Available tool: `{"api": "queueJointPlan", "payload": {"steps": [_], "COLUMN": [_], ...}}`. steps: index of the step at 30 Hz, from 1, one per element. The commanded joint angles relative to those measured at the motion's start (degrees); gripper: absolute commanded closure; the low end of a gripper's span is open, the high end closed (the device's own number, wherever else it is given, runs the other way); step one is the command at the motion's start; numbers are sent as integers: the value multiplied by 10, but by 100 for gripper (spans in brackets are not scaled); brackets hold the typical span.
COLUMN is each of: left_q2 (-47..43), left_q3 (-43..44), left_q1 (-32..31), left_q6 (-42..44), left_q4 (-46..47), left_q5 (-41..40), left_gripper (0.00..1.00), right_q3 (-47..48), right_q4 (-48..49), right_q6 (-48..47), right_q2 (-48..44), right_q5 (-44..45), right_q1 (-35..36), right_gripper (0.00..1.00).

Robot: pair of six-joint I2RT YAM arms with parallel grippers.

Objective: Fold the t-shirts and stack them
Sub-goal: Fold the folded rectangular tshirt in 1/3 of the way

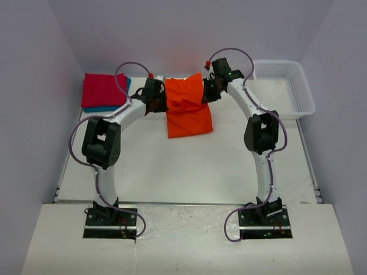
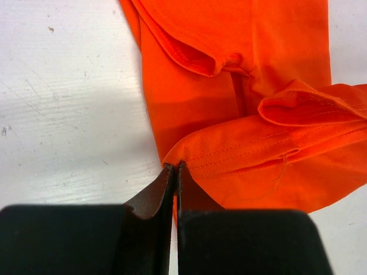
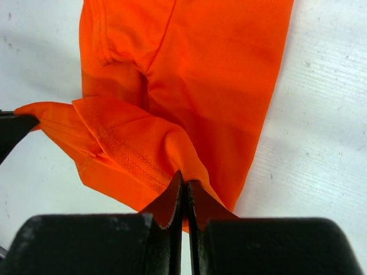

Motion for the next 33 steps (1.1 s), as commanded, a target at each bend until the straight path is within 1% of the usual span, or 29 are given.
{"api": "queueJointPlan", "payload": {"steps": [1,3,6,7,8,9,10,11,12,13,14,16,18,21,22,23,24,25,26,27,28,29,31,32,33], "left_q2": [14,22,32,35,42,46,48,52,52,52,47,32,-8,-62,-75,-94,-101,-105,-105,-103,-92,-83,-64,-48,-39], "left_q3": [26,30,36,40,42,49,54,56,64,70,78,99,98,82,72,63,39,28,18,1,-6,-10,-12,-17,-16], "left_q1": [11,12,14,14,14,14,14,15,15,16,17,17,16,14,12,9,8,6,4,-1,-13,-19,-36,-41,-46], "left_q6": [17,17,14,14,14,15,17,24,31,39,48,57,65,59,56,51,47,37,34,33,32,31,25,19,14], "left_q4": [10,8,11,12,12,16,20,25,39,44,45,42,43,27,25,23,27,27,28,37,43,48,61,84,89], "left_q5": [-2,-3,-3,-2,-2,-6,-9,-11,-32,-36,-47,-68,-94,-96,-92,-81,-38,-14,24,82,101,116,159,178,178], "left_gripper": [100,100,100,100,96,89,86,84,79,77,75,71,65,62,62,62,62,65,69,85,93,99,100,100,100], "right_q3": [47,63,78,81,87,93,102,113,139,149,157,157,119,47,26,-29,-64,-95,-157,-185,-205,-233,-242,-247,-250], "right_q4": [-15,-19,-23,-22,-20,-19,-20,-20,-19,-15,-12,-9,-8,-15,-12,-7,16,33,48,75,84,91,90,89,91], "right_q6": [-14,-15,-16,-17,-18,-24,-26,-26,-25,-25,-26,-27,-31,-17,-12,-8,3,8,14,23,30,33,36,41,48], "right_q2": [23,30,42,47,49,52,53,58,59,57,53,23,-25,-85,-101,-116,-134,-170,-186,-200,-218,-221,-215,-203,-199], "right_q5": [-19,-24,-32,-31,-28,-24,-5,3,8,8,7,21,32,53,51,50,43,39,33,25,18,6,-17,-25,-38], "right_q1": [-1,-3,-6,-6,-6,-6,-6,-8,-10,-13,-16,-18,-17,-17,-18,-18,-17,-16,-17,-16,-15,-15,-12,-7,-2], "right_gripper": [100,100,89,77,66,56,42,35,29,25,17,11,6,1,1,1,8,16,33,99,100,100,100,100,100]}}
